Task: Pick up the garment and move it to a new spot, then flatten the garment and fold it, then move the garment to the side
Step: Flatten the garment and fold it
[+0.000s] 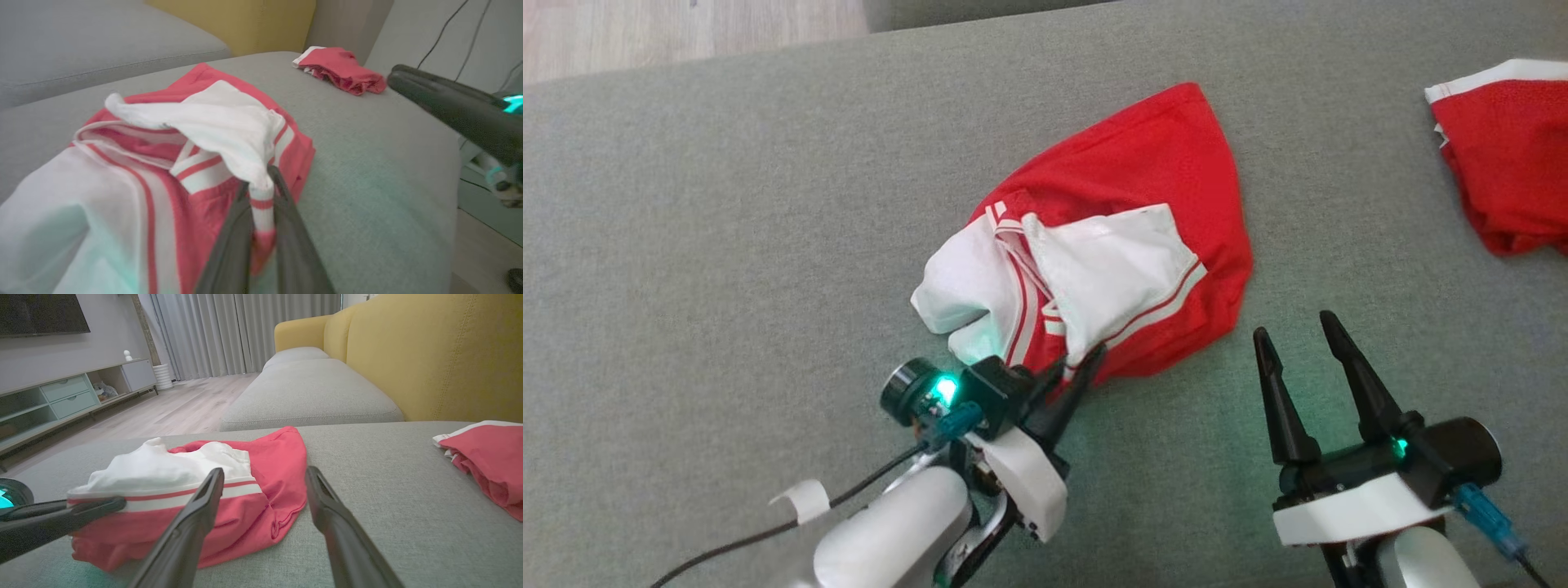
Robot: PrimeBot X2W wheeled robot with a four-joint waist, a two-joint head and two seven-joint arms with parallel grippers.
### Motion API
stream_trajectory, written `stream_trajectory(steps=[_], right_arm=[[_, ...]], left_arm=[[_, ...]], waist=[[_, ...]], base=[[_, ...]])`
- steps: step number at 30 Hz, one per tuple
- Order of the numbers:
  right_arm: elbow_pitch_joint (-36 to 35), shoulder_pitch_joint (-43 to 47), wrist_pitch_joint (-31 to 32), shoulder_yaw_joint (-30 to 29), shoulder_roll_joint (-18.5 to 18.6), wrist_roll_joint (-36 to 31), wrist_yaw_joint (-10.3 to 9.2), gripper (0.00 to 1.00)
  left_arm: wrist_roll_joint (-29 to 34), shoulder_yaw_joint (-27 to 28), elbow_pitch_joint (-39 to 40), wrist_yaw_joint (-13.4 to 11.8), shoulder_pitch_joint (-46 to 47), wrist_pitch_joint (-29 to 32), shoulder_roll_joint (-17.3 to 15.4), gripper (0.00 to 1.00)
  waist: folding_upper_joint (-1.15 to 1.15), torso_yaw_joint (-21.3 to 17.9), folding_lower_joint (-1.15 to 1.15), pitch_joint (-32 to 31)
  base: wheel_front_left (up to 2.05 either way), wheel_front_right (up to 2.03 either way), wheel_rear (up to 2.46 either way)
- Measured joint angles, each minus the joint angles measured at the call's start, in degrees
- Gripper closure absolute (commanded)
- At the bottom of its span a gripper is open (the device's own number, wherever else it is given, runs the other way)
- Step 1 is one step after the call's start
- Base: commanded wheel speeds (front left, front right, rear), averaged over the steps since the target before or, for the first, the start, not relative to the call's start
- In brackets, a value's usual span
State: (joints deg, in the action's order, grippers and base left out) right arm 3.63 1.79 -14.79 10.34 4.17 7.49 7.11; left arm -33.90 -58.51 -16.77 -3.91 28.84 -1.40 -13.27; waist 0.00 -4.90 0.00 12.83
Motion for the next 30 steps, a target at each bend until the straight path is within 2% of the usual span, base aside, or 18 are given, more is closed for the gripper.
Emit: stream_trajectory(steps=[5, 10, 11, 12, 15, 20, 23, 25, 27, 30], right_arm=[[0.14, 0.01, 0.0, 0.26, -0.01, 0.07, 0.0, 0.0], [0.76, -0.09, 0.0, 2.43, -0.07, 0.21, 0.0, 0.0], [0.91, -0.1, 0.01, 2.92, -0.14, 0.48, 0.0, 0.0], [0.91, -0.1, 0.01, 2.92, -0.14, 0.48, 0.0, 0.0], [1.59, -0.16, 0.0, 4.12, -0.31, 1.08, 0.0, 0.0], [1.78, 0.1, 0.0, 3.86, -0.47, 1.09, 0.0, 0.0], [1.69, 0.85, 0.0, 2.91, -0.58, 1.09, 0.0, 0.0], [1.66, 1.62, 0.0, 2.15, -0.63, 1.09, 0.0, 0.0], [1.24, 2.07, 0.0, 1.6, -0.62, 1.05, 0.0, 0.0], [0.51, 2.37, 0.01, 1.19, -0.56, 1.01, 0.0, 0.0]], left_arm=[[1.35, -0.85, -1.79, 5.44, 3.76, -2.35, 1.21, 1.0], [5.64, -0.83, -6.04, 9.73, 21.92, -2.46, 3.41, 1.0], [4.66, 0.08, -7.28, 10.26, 25.9, -2.45, 4.26, 1.0], [4.66, 0.08, -7.28, 10.26, 25.9, -2.45, 4.26, 1.0], [-0.15, 2.67, -12.11, 11.06, 39.1, -2.57, 6.39, 1.0], [-7.57, 5.31, -14.93, 11.39, 52.49, -7.47, 6.23, 1.0], [-10.9, 6.38, -14.8, 11.49, 58.5, -9.81, 5.28, 1.0], [-13.34, 6.37, -14.18, 11.49, 59.68, -10.04, 3.56, 1.0], [-16.03, 6.15, -13.01, 11.49, 57.66, -9.96, 0.94, 1.0], [-20.18, 5.01, -10.13, 11.49, 48.62, -8.72, -4.44, 1.0]], waist=[[0.0, -0.18, 0.0, -0.88], [0.0, -1.44, 0.0, -1.57], [0.0, -1.9, 0.0, -1.72], [0.0, -1.9, 0.0, -1.72], [0.0, -4.1, 0.0, -2.37], [0.0, -5.66, 0.0, -4.12], [0.0, -5.27, -0.01, -5.06], [0.0, -4.46, -0.01, -5.36], [0.0, -3.43, -0.01, -5.51], [0.0, -1.66, -0.01, -5.32]], base=[[0.0, 0.0, 0.0], [0.0, 0.0, 0.0], [0.0, 0.0, 0.0], [0.0, 0.0, 0.0], [0.0, 0.0, 0.0], [0.0, 0.0, 0.0], [0.0, 0.0, 0.0], [0.0, 0.0, 0.0], [0.0, 0.0, 0.0], [0.0, 0.0, 0.0]])
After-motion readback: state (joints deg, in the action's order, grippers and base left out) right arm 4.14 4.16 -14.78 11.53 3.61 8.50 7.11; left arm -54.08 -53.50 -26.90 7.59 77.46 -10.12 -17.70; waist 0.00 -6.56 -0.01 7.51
